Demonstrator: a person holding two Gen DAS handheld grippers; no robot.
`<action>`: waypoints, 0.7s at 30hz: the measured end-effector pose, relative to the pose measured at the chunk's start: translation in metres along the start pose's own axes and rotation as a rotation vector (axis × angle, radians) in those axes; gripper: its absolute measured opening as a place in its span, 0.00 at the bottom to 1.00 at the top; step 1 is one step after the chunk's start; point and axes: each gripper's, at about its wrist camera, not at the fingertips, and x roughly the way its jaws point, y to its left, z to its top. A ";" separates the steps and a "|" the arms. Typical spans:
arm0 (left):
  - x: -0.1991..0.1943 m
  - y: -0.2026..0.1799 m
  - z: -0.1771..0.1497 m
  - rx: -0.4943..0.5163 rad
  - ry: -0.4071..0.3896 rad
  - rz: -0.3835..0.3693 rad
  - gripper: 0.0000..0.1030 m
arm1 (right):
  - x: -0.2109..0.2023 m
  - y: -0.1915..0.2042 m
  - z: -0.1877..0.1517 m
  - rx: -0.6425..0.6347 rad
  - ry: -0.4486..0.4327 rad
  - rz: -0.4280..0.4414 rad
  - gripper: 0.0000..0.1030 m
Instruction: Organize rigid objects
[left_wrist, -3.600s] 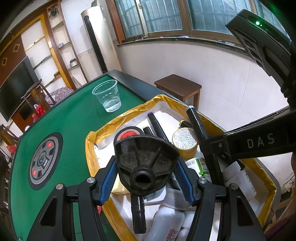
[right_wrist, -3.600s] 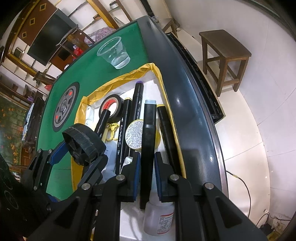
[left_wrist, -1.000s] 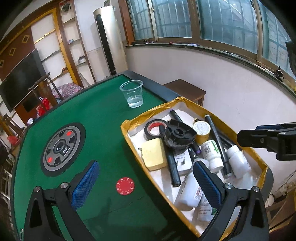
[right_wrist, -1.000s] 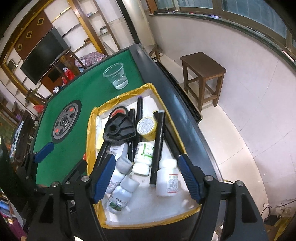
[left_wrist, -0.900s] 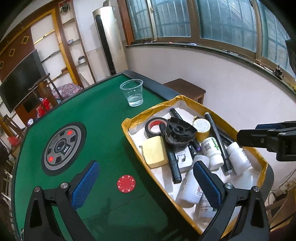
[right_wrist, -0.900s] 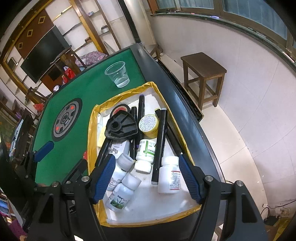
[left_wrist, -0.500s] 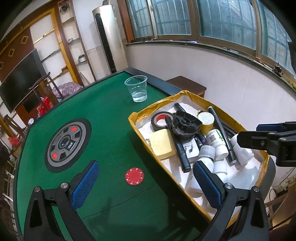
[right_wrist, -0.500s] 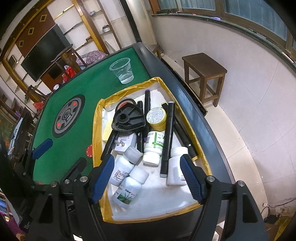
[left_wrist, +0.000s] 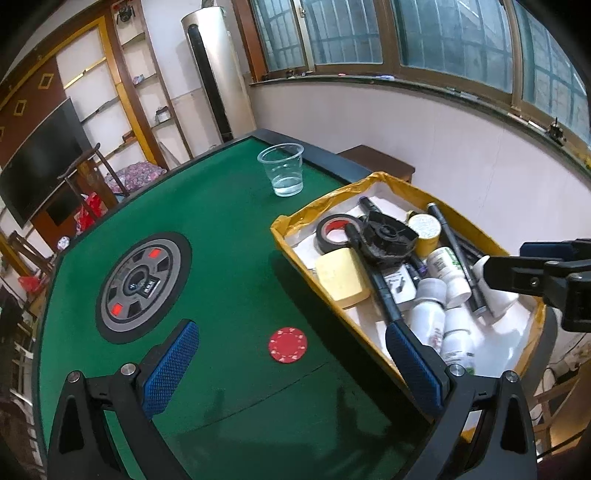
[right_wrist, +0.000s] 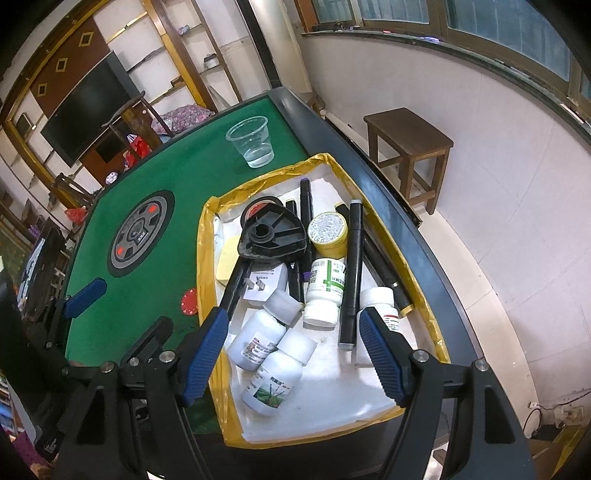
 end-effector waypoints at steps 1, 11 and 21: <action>0.000 0.000 0.000 0.002 -0.004 0.005 0.99 | 0.000 0.000 0.000 0.000 -0.001 -0.003 0.71; -0.003 -0.006 -0.002 0.041 -0.027 0.023 0.99 | -0.002 -0.004 -0.004 0.016 0.000 -0.019 0.71; -0.004 -0.011 -0.002 0.050 -0.031 0.037 0.99 | -0.005 -0.009 -0.007 0.026 0.005 -0.024 0.71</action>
